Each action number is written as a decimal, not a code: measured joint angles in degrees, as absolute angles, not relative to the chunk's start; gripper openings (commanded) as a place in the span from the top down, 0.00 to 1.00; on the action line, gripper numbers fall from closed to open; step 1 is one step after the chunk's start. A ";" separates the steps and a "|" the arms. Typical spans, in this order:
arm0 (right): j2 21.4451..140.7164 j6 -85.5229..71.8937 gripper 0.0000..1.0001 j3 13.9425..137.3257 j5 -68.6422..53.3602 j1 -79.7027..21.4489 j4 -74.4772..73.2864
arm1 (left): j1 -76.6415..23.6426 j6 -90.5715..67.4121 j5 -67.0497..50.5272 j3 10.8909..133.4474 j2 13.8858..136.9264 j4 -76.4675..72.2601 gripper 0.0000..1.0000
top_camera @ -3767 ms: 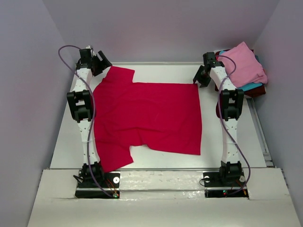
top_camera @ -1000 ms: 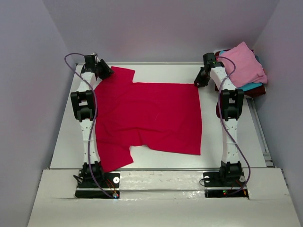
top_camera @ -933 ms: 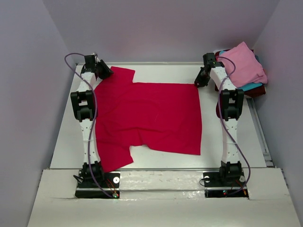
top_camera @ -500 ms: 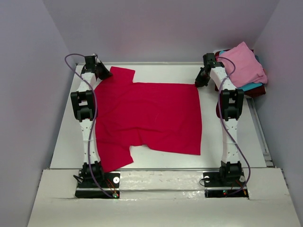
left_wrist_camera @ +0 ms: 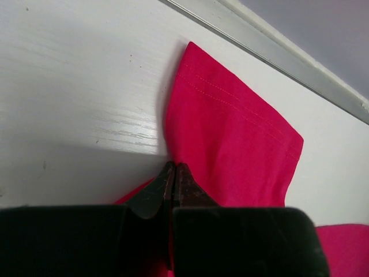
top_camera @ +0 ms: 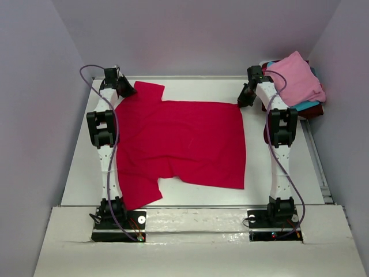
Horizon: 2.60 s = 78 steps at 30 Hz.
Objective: Fold and stack the t-shirts
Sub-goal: Flatten the tshirt out, then fold the tshirt
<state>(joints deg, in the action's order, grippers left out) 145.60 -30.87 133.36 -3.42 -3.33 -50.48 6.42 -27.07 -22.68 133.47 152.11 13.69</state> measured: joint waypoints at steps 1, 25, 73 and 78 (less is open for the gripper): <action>145.38 -30.87 0.93 133.01 -3.46 -3.33 -50.54 | 6.42 -26.89 -22.59 133.47 152.11 13.82 0.95; 139.83 -30.87 0.93 126.45 -5.78 -3.33 -50.04 | 3.05 -19.40 -13.13 131.13 139.74 22.70 0.95; 128.18 -30.89 0.93 112.64 -5.98 -3.36 -48.93 | 1.69 -20.56 -1.76 123.22 129.84 36.42 0.94; 127.96 -30.89 0.93 112.60 -5.89 -3.36 -48.99 | 1.69 -21.19 -1.50 120.95 128.29 36.64 0.94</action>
<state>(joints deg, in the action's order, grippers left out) 127.96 -30.89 112.60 -5.89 -3.36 -48.99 1.69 -21.19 -1.50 120.95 128.29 36.64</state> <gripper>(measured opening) 0.077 0.076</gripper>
